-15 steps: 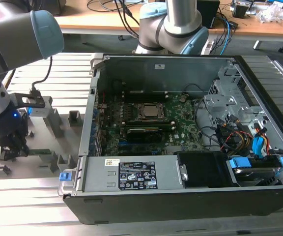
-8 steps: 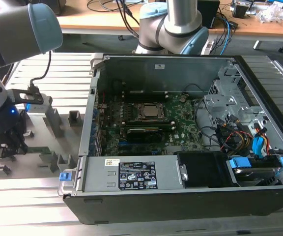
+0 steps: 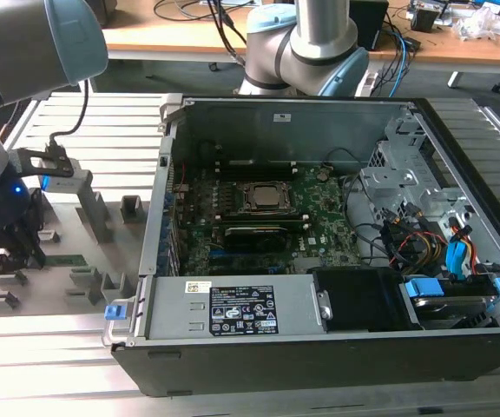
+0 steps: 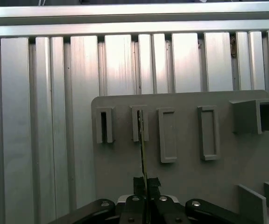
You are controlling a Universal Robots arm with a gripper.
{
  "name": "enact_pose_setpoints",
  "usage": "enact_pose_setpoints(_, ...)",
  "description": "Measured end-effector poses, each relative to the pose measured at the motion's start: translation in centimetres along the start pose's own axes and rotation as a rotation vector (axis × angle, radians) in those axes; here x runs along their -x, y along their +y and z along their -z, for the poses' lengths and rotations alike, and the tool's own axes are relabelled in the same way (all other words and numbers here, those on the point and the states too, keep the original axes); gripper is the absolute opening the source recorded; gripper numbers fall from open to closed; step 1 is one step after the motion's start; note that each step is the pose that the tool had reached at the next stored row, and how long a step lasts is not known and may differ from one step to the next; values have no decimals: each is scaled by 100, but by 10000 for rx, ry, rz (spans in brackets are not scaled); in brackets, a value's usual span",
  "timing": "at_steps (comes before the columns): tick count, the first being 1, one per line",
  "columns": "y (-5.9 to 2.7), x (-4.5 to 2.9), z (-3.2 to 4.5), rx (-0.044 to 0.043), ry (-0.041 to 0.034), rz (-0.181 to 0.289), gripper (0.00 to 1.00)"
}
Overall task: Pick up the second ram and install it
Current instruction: 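Pick up the second ram and move it above second insertion slot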
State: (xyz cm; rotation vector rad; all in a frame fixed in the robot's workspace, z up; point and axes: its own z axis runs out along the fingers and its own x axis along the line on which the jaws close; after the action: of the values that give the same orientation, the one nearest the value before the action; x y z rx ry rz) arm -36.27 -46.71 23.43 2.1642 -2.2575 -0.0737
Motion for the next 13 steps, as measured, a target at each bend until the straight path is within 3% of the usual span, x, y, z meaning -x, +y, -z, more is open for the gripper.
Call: enact_pose_setpoints(13,9,5,199,0,0,0,14)
